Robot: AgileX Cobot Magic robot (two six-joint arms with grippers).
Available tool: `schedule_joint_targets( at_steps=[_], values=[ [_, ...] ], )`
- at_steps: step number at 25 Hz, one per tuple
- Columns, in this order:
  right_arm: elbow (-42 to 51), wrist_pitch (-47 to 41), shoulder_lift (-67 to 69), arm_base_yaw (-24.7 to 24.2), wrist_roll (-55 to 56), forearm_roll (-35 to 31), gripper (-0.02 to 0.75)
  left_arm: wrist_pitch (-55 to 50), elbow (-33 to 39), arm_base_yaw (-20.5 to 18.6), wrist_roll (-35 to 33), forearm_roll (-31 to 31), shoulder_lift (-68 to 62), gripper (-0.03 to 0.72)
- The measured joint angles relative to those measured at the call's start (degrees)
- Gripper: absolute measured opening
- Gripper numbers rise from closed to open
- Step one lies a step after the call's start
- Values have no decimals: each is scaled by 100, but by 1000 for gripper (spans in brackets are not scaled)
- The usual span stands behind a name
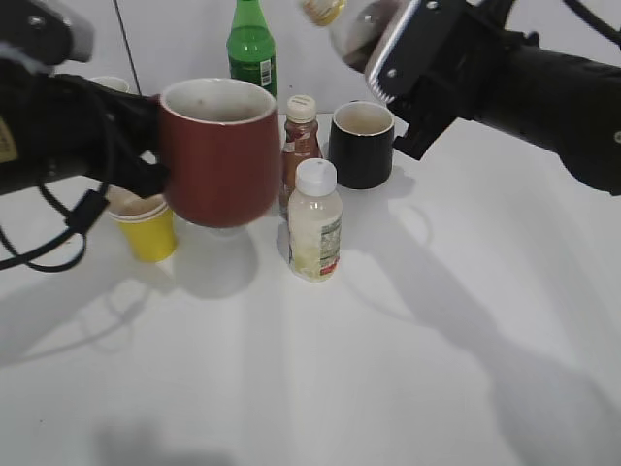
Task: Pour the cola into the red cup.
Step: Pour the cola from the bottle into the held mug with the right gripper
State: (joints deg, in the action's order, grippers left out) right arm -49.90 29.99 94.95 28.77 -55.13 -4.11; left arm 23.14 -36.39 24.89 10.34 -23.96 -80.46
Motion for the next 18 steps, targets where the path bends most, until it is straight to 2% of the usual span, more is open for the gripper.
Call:
schedule_joint_targets(
  at_steps=[9,18],
  values=[
    [-46,180,-6,168,-1797,-57,468,-149,-314,474,5,36,-350,49],
    [-46,932,-16,168,-2890,-64,468,-151,-518,523,17,79,-354,49]
  ],
)
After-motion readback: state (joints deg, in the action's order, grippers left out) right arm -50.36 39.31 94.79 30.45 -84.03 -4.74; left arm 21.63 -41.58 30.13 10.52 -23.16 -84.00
